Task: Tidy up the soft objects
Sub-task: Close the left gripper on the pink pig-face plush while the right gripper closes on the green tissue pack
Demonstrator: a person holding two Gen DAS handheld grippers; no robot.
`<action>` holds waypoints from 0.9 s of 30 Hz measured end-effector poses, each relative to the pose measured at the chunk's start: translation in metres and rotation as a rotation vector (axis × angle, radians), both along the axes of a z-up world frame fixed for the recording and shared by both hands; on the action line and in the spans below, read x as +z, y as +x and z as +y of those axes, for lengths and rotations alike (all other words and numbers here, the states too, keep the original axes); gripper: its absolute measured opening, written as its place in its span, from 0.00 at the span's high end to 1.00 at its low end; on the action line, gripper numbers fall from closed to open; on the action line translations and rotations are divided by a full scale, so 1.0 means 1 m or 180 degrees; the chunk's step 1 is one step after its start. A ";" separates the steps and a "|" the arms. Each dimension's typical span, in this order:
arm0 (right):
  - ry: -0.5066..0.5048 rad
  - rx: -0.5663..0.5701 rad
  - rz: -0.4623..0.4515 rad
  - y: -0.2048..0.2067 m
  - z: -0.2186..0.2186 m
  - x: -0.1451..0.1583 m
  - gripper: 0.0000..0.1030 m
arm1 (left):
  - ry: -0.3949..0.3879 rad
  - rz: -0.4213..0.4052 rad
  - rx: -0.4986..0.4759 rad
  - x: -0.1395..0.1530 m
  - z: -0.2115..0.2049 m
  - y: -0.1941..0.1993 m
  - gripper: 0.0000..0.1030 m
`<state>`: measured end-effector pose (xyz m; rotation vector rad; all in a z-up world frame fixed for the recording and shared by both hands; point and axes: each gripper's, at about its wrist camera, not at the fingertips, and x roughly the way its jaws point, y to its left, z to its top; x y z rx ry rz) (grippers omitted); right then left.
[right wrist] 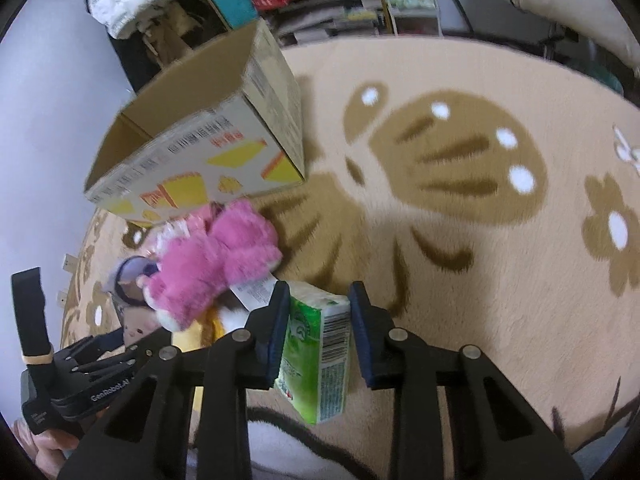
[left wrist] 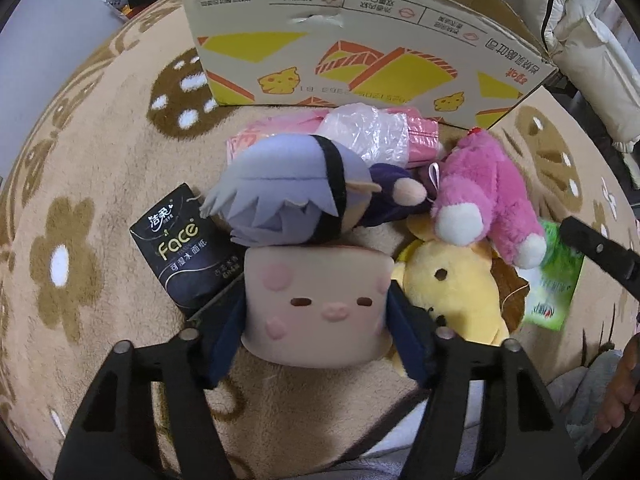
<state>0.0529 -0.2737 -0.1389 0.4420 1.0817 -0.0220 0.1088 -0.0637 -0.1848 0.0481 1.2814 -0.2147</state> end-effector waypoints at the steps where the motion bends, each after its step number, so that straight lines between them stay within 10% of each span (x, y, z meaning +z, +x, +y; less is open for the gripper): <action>1: -0.0009 0.0009 -0.0055 0.000 0.001 0.003 0.69 | -0.0004 -0.0008 0.0006 0.000 0.001 0.001 0.42; 27: -0.0092 0.0294 -0.0808 -0.012 0.013 0.047 0.70 | -0.0049 -0.0716 0.0237 0.054 0.023 -0.012 0.62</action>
